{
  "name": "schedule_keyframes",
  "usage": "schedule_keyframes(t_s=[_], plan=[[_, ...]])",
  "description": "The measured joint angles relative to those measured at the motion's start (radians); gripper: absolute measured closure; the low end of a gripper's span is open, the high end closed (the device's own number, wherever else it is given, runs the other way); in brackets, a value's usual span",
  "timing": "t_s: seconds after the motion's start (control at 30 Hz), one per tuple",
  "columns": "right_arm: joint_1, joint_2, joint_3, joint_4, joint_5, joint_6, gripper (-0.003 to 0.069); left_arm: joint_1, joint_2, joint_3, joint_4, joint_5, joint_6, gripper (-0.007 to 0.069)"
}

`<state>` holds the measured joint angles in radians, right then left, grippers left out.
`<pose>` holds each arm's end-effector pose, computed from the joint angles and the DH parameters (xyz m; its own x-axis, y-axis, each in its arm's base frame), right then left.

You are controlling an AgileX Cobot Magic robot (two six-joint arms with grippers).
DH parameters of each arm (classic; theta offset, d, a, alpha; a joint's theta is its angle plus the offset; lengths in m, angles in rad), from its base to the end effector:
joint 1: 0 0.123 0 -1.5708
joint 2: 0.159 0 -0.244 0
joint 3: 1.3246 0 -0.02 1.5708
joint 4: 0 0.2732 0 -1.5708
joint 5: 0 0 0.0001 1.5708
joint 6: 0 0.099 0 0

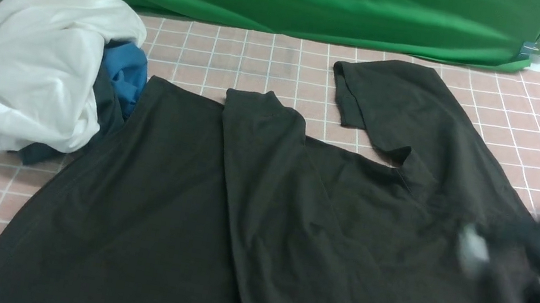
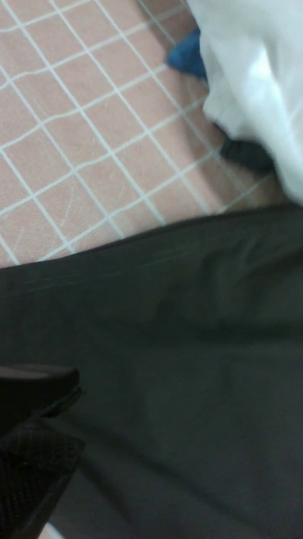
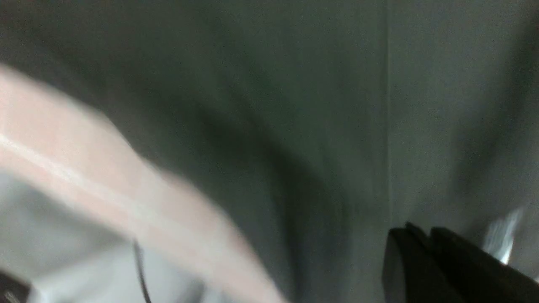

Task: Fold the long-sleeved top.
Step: Spread the long sleeves with your arms and place them on the tabletop, then use your right arm to clamp the cuff closest to him

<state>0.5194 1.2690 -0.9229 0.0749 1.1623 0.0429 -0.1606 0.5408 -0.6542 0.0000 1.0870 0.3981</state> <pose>0.2130 0.1296 0.2162 -0.8926 -0.4269 -0.1447 -0.4405 0.8943 0.0786 0.1378 -0.0223 0.2774 -0.6430 0.4969 -0.5828 0.4439 0.8619 0.2451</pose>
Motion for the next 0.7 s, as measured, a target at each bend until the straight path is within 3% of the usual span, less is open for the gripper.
schedule_keyframes(t_s=[0.17, 0.3, 0.47, 0.5, 0.7], plan=[[0.17, 0.18, -0.33, -0.001, -0.122, 0.001, 0.0572, 0.0, 0.0, -0.014, -0.055, -0.013, -0.036, 0.0541], [0.246, 0.395, -0.551, -0.019, -0.173, -0.019, 0.0526, 0.0, 0.0, -0.014, -0.123, -0.041, -0.036, 0.0564], [0.275, 0.6, -0.759, -0.047, -0.189, 0.003, 0.0379, 0.0, 0.0, -0.014, -0.14, -0.071, -0.04, 0.0566], [0.281, 0.654, -0.81, -0.075, -0.206, 0.026, 0.0321, 0.0, 0.0, -0.014, -0.143, -0.072, -0.04, 0.0566], [0.282, 0.812, -0.903, -0.189, -0.288, 0.129, 0.0287, 0.0, 0.0, -0.014, -0.144, -0.074, -0.04, 0.0566]])
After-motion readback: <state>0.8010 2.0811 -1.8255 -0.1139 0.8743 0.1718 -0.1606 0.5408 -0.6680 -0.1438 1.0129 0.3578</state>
